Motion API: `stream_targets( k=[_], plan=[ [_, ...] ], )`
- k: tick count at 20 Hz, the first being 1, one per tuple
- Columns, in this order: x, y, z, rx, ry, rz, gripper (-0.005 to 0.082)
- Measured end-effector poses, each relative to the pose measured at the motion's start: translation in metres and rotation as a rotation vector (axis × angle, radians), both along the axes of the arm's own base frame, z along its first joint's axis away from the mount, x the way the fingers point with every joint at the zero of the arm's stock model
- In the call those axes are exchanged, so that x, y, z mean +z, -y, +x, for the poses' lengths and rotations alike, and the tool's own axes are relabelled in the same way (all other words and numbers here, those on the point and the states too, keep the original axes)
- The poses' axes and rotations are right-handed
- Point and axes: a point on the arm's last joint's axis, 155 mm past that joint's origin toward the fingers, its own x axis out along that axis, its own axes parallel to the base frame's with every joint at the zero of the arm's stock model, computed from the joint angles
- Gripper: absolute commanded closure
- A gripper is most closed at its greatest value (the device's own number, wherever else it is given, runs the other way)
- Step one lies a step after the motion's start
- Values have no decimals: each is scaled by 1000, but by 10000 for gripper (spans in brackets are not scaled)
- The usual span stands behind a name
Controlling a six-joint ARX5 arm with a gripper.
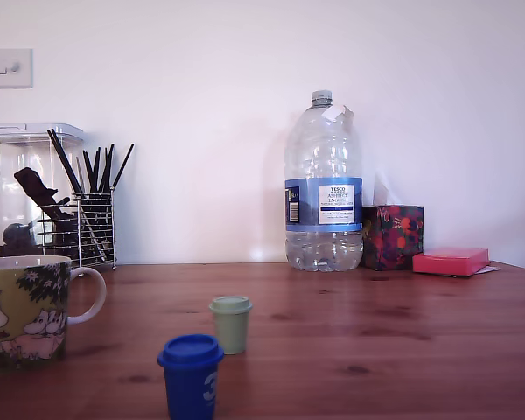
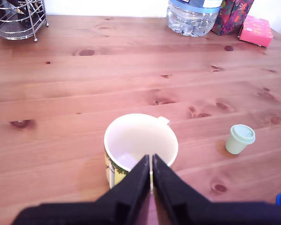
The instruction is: Pick up the coffee capsules from the table one by one and drop them inside the nearest coffee cup
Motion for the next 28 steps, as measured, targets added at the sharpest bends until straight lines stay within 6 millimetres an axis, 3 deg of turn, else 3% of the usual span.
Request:
stream_targets(
  k=[8, 14, 20, 25, 28],
  plan=[
    [5, 3, 1, -13, 21, -10, 788],
    [32, 30, -3, -156, 117, -75, 788],
    [35, 50, -13, -234, 111, -106, 788],
    [50, 71, -21, -290, 157, -143, 788],
    [43, 92, -26, -347, 126, -131, 788]
  ],
)
